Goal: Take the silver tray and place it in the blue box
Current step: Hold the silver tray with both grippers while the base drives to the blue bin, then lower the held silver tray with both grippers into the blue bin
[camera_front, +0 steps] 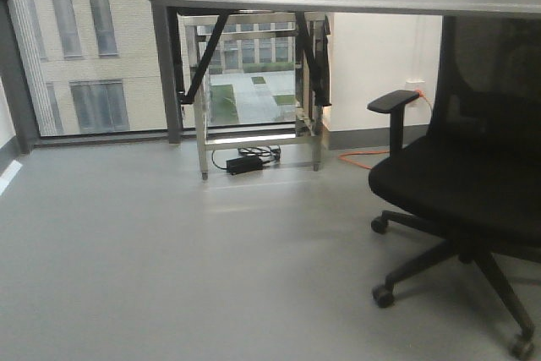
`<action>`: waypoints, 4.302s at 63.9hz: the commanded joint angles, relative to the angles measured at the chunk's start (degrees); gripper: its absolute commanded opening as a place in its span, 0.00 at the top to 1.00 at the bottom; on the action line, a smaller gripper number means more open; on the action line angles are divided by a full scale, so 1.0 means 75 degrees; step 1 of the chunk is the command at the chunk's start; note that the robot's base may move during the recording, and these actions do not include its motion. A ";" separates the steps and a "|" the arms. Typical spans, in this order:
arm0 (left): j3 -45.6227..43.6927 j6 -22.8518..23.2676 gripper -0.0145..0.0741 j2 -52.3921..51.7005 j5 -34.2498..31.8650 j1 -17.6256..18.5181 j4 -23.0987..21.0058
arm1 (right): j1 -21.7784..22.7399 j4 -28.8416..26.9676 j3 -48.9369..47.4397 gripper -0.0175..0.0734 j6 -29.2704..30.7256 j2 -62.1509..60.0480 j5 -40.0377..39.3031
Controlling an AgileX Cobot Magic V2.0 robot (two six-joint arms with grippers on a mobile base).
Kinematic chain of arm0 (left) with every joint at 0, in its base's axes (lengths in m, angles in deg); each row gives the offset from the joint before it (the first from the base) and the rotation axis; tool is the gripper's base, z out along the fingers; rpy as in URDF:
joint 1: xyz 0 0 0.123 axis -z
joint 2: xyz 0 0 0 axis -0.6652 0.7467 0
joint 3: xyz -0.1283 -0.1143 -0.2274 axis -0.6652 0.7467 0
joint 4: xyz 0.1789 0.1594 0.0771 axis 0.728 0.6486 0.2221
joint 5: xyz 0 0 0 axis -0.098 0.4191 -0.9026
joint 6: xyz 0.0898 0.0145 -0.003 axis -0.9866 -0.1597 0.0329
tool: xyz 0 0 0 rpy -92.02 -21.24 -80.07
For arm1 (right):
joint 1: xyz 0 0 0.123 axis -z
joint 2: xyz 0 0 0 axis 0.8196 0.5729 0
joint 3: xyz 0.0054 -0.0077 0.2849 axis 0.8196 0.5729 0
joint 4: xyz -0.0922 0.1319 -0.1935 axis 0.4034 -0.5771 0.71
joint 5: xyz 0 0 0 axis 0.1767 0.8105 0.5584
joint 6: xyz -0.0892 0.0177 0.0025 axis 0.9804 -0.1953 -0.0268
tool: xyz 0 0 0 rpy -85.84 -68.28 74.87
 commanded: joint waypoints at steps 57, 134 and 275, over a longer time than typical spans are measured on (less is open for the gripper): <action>-0.0160 -0.0294 0.95 -0.0210 0.0513 0.0053 0.0007 | 0.0007 0.0229 -0.0306 0.74 0.0178 -0.0157 -0.0672; -0.0160 -0.0294 0.95 -0.0210 0.0499 0.0053 -0.0012 | 0.0007 0.0229 -0.0306 0.74 0.0178 -0.0157 -0.0672; -0.0160 -0.0294 0.95 -0.0210 0.0499 0.0053 -0.0059 | 0.0007 0.0229 -0.0306 0.74 0.0178 -0.0157 -0.0672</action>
